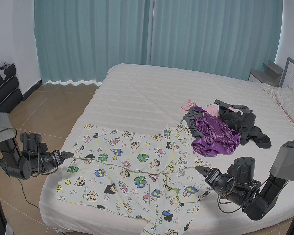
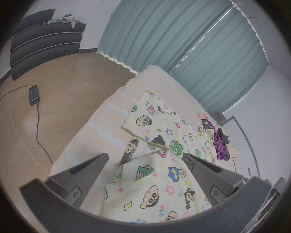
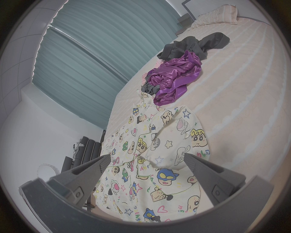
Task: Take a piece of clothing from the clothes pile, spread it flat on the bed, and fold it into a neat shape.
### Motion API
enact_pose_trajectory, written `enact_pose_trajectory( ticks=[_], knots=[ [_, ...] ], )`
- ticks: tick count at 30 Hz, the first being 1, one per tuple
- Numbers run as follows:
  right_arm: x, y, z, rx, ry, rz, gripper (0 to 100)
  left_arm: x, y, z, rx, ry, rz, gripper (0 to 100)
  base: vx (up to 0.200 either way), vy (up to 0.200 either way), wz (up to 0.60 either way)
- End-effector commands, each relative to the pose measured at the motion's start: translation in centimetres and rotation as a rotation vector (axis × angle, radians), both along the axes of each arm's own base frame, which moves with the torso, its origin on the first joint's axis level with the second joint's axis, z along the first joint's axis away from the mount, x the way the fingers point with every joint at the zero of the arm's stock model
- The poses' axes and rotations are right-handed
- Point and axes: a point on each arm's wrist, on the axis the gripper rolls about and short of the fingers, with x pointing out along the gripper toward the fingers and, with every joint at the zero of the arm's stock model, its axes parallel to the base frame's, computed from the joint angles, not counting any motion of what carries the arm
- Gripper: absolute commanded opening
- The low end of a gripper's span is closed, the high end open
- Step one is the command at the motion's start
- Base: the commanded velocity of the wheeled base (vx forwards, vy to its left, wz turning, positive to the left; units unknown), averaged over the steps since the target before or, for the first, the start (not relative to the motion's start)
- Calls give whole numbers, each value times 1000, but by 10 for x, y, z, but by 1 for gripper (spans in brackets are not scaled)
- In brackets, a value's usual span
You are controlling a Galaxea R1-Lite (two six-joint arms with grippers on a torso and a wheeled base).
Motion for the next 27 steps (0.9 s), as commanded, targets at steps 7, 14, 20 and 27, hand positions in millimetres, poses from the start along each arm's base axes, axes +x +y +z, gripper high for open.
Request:
enact_pose_trajectory(
  ticks=[7,14,20,27],
  knots=[
    [0,0,-1,-1,2,1,100,-1,-19,-35,24,92,-78,100,0,0,0],
    [0,0,-1,-1,2,2,100,-4,-32,-35,22,101,-112,100,0,0,0],
    [0,0,-1,-1,3,2,100,1,-35,-31,24,77,-121,100,0,0,0],
    [1,1,-5,-7,13,-1,100,21,-37,-23,3,15,-108,100,0,0,0]
  ],
)
